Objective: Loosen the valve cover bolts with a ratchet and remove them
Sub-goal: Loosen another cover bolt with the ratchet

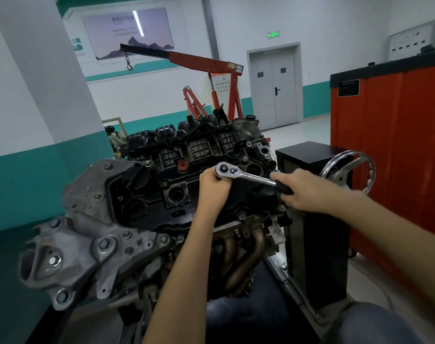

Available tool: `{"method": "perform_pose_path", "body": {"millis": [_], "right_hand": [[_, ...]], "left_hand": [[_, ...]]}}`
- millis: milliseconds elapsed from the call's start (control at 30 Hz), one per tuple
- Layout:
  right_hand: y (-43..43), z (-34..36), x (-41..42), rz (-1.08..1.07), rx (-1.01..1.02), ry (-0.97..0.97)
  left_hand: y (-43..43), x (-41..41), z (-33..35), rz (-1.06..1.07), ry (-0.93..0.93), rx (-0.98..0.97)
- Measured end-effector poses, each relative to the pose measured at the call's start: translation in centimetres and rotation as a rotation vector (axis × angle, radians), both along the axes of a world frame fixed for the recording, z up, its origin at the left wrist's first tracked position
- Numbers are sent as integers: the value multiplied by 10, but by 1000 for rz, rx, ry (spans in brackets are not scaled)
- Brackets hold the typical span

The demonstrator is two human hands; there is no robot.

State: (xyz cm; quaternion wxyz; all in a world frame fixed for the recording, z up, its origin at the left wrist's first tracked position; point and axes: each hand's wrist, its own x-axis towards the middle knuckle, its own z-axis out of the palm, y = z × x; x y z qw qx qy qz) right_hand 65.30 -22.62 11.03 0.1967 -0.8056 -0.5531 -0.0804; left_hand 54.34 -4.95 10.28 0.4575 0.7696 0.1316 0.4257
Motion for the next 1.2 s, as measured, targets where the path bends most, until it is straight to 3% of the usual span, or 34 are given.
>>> {"method": "perform_pose_path", "body": {"millis": [67,133,167,300,467,600,700,767,833,900,1067,1200], "right_hand": [[6,19,6,-17,-9,-209],[13,9,-4,-60,59,-232],[14,-6,-14,-80,104,-162],[29,-72,-81,-78,377,416],[73,-91,-140,-21,558,730],[34,-71,-87,-8,313,510],[3,-26,-30,10,97,193],[0,3,-8,-32,10,-67],[5,7,-7,-53,28,-154],[10,-20,-23,-82,110,-15],[49,-91,-107,-94,499,617],[72,-96,-133,-23,579,759]], "left_hand": [[1,-2,-2,23,-38,-45],[4,-3,-7,28,-104,-143],[4,-3,-9,24,-125,-170],[-4,3,-10,43,-137,-162],[3,4,-5,53,-94,-220],[7,-1,-4,-15,-24,-95],[4,0,-4,-21,9,-7],[3,1,-4,4,-36,-37],[2,0,-8,28,-103,-100],[-1,1,-11,27,-147,-118],[-11,10,-6,64,-210,-273],[-3,7,-8,83,-107,-128]]}}
